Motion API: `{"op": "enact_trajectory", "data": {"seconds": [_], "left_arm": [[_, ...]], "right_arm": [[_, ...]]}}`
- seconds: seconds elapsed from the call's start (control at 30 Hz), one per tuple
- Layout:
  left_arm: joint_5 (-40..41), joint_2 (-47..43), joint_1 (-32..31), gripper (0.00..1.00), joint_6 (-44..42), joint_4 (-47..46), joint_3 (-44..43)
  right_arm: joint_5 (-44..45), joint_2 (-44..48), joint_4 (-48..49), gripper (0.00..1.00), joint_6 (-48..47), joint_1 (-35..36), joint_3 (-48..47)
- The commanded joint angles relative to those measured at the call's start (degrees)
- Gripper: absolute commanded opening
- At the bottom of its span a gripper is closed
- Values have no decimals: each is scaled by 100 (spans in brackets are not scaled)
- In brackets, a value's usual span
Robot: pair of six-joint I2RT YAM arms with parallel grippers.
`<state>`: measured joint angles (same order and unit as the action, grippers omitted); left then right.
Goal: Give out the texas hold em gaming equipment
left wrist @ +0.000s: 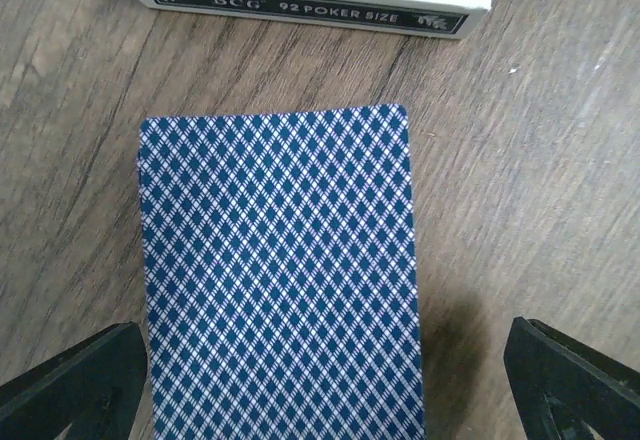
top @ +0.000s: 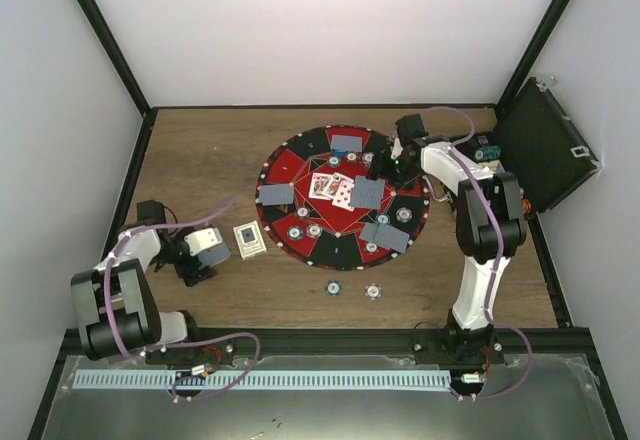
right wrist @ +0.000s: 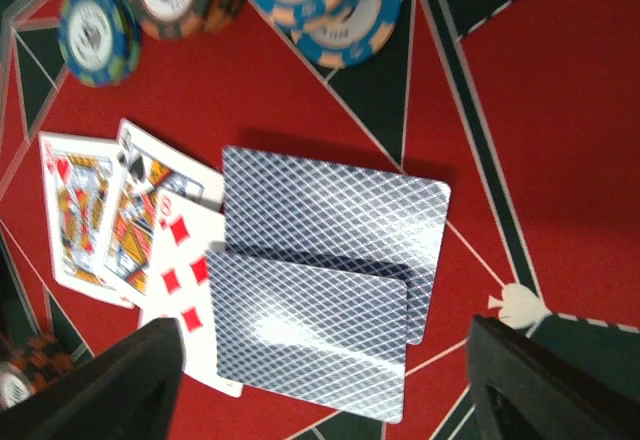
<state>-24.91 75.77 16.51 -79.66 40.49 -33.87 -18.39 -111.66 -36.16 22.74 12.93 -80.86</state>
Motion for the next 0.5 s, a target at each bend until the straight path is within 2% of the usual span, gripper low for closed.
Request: {"op": "enact_trajectory", "data": {"seconds": [0.0,0.07,0.3,0.4,0.47], "left_arm": [[-238,-116,5,100,-105,671,-389],[-303,-188,1,100,-108,956,-626],[-1134,-378,5,100,297,2023,-1875],[-1730,-399,1,100,1488,1498,-2338],[-1976,-517,1,100,3025,372,-2302]], "right_arm": [[743,484,-578,87,-125,128,-428],[839,682,-585,99,-143,147,-457],[1135,1573,-328,100,-128,167,-216],[1614,2378,415,100,24,170,506],[2275,2989,1111,100,193,168,1233]]}}
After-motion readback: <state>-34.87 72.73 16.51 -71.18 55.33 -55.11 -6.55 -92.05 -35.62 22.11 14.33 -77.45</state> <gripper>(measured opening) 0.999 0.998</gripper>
